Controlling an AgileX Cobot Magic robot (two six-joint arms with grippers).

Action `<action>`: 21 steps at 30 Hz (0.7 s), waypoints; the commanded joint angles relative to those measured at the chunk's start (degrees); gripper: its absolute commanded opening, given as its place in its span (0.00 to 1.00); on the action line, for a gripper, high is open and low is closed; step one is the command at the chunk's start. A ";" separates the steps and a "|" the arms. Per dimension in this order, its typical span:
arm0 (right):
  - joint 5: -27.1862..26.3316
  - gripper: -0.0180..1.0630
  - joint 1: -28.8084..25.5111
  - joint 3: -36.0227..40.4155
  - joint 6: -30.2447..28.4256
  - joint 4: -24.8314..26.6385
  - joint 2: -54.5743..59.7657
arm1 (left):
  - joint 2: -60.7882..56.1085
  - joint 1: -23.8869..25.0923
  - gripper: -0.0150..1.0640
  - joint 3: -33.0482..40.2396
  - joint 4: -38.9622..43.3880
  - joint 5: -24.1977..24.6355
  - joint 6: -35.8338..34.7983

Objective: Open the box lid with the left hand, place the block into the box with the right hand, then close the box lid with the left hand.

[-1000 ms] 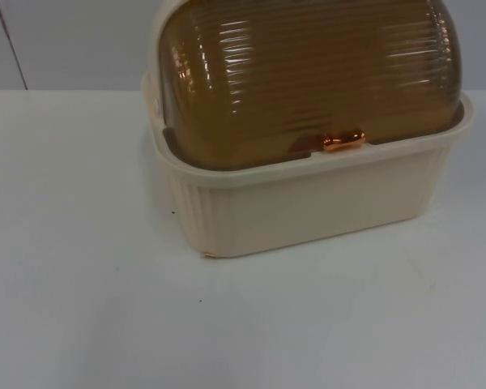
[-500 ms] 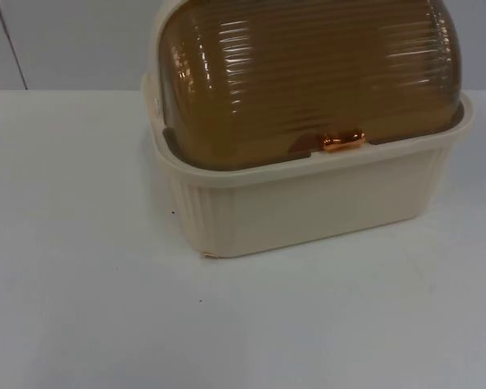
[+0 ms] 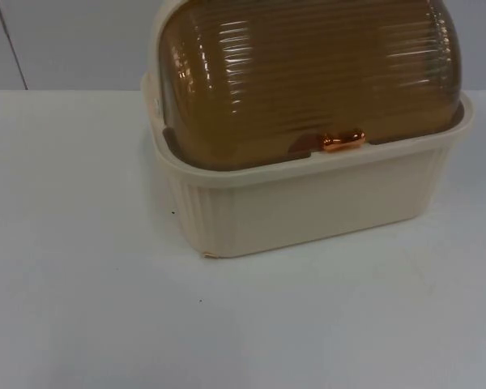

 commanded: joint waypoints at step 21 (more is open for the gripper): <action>-0.85 0.99 0.27 0.43 0.16 -0.13 -0.30 | -0.26 -3.32 0.98 0.22 -1.63 -0.15 1.62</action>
